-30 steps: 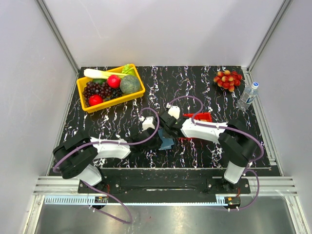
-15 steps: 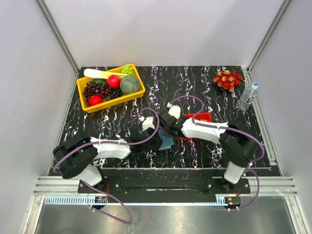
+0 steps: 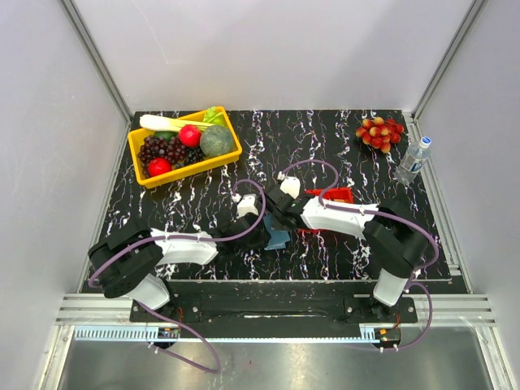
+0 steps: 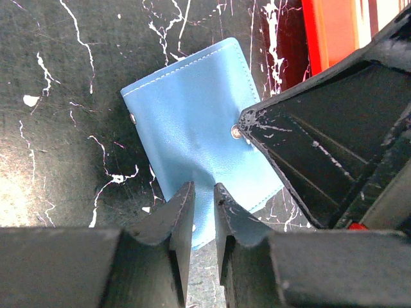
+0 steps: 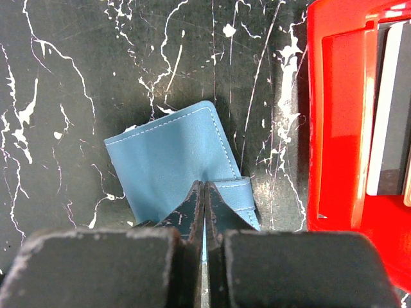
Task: Put the credit cards into the card holder
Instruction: Close the card holder at the center of the board.
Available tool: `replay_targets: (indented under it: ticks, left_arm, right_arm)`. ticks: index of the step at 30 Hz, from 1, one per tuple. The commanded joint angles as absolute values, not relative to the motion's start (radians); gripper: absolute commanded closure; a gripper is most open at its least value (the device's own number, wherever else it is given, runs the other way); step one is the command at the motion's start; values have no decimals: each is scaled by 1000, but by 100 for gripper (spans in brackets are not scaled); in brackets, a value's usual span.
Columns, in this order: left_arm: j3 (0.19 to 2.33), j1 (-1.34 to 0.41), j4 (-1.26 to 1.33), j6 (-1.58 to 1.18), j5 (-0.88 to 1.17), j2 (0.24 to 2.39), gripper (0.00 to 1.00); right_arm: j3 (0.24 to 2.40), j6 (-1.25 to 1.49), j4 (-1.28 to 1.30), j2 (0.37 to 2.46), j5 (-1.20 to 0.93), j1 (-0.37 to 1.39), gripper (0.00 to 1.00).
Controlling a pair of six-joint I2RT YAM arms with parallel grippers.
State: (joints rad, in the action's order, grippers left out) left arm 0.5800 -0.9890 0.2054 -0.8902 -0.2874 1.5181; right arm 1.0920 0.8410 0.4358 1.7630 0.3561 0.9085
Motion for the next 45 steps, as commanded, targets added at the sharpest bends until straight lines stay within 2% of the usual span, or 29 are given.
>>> replay_targets:
  ticks: [1, 14, 28, 34, 45]
  left_arm:
    - [561, -991, 189, -881, -242, 1559, 78]
    - [557, -989, 207, -873, -229, 1562, 78]
    - [528, -989, 247, -907, -244, 1555, 78]
    - [505, -989, 296, -922, -232, 1559, 78]
    - [468, -989, 327, -945, -241, 1537, 78]
  right_arm:
    - [1131, 879, 399, 1784, 359, 910, 100]
    - [1178, 891, 448, 1862, 428, 957, 100]
    - [1092, 937, 439, 1828, 407, 991, 100]
    - [1088, 1078, 445, 1897, 555, 1074, 100]
    - [1039, 1262, 379, 1993, 528, 1104, 100]
